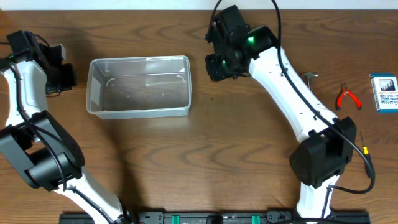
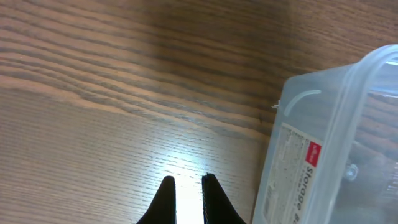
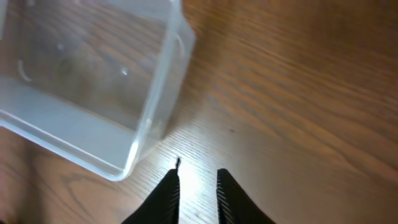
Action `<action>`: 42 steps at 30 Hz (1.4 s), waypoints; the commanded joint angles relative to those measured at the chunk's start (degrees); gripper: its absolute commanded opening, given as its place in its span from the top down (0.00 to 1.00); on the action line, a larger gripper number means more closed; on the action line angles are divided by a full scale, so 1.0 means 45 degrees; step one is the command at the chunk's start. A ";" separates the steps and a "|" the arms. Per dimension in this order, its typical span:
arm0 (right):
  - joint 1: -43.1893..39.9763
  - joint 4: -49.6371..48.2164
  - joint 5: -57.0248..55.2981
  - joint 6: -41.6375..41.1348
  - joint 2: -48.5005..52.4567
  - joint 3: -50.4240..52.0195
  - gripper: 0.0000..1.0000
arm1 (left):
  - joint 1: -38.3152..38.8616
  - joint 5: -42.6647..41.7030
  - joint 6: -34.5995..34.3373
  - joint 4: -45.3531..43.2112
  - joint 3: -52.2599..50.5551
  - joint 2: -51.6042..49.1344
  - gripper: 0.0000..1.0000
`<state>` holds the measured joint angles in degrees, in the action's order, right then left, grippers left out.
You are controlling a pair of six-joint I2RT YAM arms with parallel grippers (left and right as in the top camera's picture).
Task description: Pack container
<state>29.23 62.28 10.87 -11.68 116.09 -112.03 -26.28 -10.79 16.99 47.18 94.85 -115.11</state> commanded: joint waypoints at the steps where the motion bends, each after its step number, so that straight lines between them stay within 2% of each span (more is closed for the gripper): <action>1: 0.0515 -0.0214 0.0296 -0.0010 0.0063 -0.0151 0.75 | 0.0238 -0.0136 0.0214 0.0083 -0.0185 -0.0141 0.94; 12: 0.1020 -0.0359 -0.1132 -0.0879 0.0063 -0.0151 0.59 | 0.0670 -0.0131 0.0160 0.0117 -0.0185 -0.0141 0.94; 16: 0.1020 -0.0364 -0.1132 -0.1549 0.0068 -0.0151 0.56 | 0.0670 -0.0131 0.0160 0.0136 -0.0185 -0.0141 0.94; 42: 0.1394 -0.0311 -0.0981 -0.1821 0.0525 -0.0151 0.50 | 0.0670 0.0296 0.0073 0.0151 -0.0199 -0.0384 0.94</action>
<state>34.85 60.80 6.61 -19.11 118.17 -112.03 -23.18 -10.11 16.97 47.57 94.83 -115.11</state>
